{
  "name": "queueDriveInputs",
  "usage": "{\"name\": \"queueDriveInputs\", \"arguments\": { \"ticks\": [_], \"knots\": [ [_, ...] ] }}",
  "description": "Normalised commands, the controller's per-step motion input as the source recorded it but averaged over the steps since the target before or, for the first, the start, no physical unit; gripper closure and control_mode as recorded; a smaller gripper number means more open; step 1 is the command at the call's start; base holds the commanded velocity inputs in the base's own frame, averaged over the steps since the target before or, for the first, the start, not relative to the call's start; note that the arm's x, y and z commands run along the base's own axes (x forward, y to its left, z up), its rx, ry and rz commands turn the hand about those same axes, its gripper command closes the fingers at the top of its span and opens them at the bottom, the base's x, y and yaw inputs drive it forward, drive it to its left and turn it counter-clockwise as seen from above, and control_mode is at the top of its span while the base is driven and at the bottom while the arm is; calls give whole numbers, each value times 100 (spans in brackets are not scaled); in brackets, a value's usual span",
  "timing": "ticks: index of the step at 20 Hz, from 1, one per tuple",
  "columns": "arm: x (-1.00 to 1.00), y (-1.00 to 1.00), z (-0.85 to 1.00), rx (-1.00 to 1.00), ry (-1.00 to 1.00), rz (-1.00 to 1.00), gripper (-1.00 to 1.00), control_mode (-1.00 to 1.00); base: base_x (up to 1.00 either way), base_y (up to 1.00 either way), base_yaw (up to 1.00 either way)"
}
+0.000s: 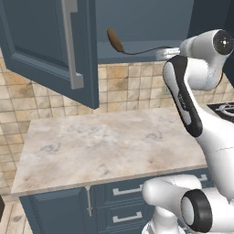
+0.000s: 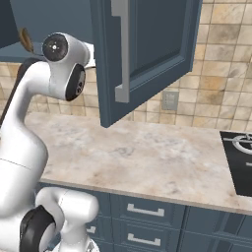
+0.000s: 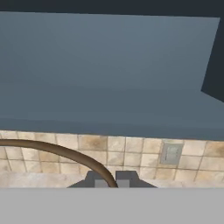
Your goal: Open the cabinet and move the ladle to the pot. Then close the cabinet.
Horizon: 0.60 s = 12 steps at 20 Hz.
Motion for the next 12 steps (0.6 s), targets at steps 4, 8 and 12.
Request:
{"name": "queueDriveInputs", "arguments": {
  "ticks": [4,8,12],
  "knots": [
    [-100,-11,12,-2,4,-4,100,-100,0,0,0],
    [-99,0,12,-1,9,-2,100,-100,0,0,0],
    [-87,0,16,0,9,-2,100,-100,0,0,0]
  ]
}}
